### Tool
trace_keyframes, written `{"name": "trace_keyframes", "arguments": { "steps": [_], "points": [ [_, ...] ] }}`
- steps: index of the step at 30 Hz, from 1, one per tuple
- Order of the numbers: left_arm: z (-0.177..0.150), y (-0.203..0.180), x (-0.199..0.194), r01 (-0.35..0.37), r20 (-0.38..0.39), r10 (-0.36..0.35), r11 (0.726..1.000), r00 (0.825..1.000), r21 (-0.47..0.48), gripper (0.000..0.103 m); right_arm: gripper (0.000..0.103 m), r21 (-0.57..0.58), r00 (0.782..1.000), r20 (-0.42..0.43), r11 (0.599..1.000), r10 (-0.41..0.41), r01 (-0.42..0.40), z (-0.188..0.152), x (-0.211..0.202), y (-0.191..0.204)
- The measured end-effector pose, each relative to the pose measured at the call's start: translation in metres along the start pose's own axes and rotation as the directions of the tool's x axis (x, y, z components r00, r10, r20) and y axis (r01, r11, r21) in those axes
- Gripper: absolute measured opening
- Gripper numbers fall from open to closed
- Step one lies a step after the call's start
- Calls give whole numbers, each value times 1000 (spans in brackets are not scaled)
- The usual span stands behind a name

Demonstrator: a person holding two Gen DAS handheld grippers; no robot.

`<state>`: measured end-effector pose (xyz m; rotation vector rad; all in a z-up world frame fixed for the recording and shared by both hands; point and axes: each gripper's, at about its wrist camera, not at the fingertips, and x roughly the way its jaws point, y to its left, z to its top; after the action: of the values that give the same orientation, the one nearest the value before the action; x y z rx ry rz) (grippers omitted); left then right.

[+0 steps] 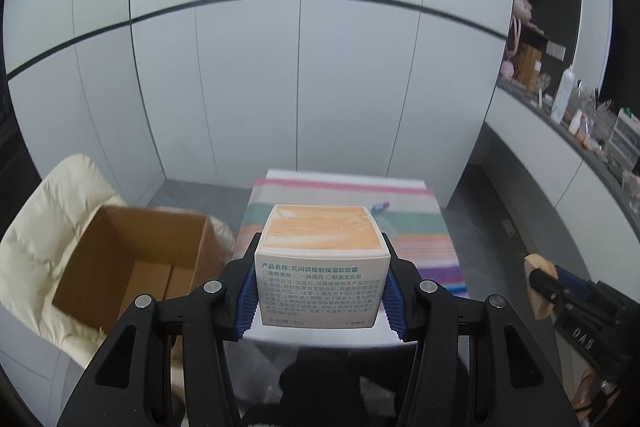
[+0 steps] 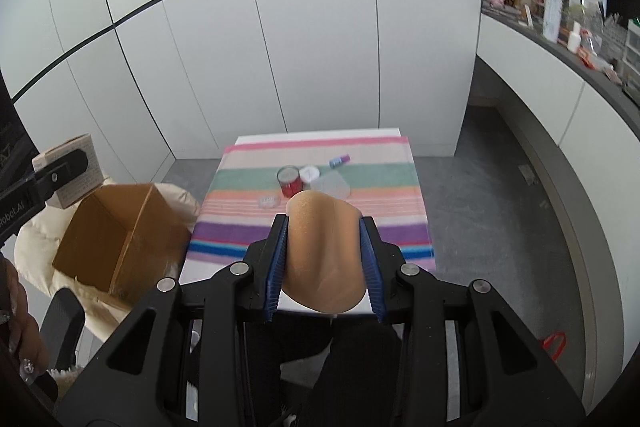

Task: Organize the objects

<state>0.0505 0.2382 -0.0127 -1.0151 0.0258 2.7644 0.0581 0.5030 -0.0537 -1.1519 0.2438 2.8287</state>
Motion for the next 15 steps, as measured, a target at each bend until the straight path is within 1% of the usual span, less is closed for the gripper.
{"name": "trace_keyframes", "arguments": {
  "steps": [4,6,9,11,15],
  "points": [
    [-23,7,0,-5,-57,5,1000,998,3,52,36,33,998,-58,999,-5,7,-24,-4,-13],
    [-29,9,0,-11,-66,11,1000,998,4,52,36,40,997,-70,999,-14,16,-33,-6,-19],
    [-32,8,-2,-8,-65,9,1000,998,2,52,36,51,998,-67,999,-14,17,-37,-9,-25],
    [-31,7,-7,-2,-52,2,1000,999,6,52,36,52,998,-58,998,-17,20,-36,-13,-28],
    [-28,7,-13,-12,-34,12,1000,999,9,52,36,57,998,-52,998,-21,24,-35,-15,-31]
  ]
}}
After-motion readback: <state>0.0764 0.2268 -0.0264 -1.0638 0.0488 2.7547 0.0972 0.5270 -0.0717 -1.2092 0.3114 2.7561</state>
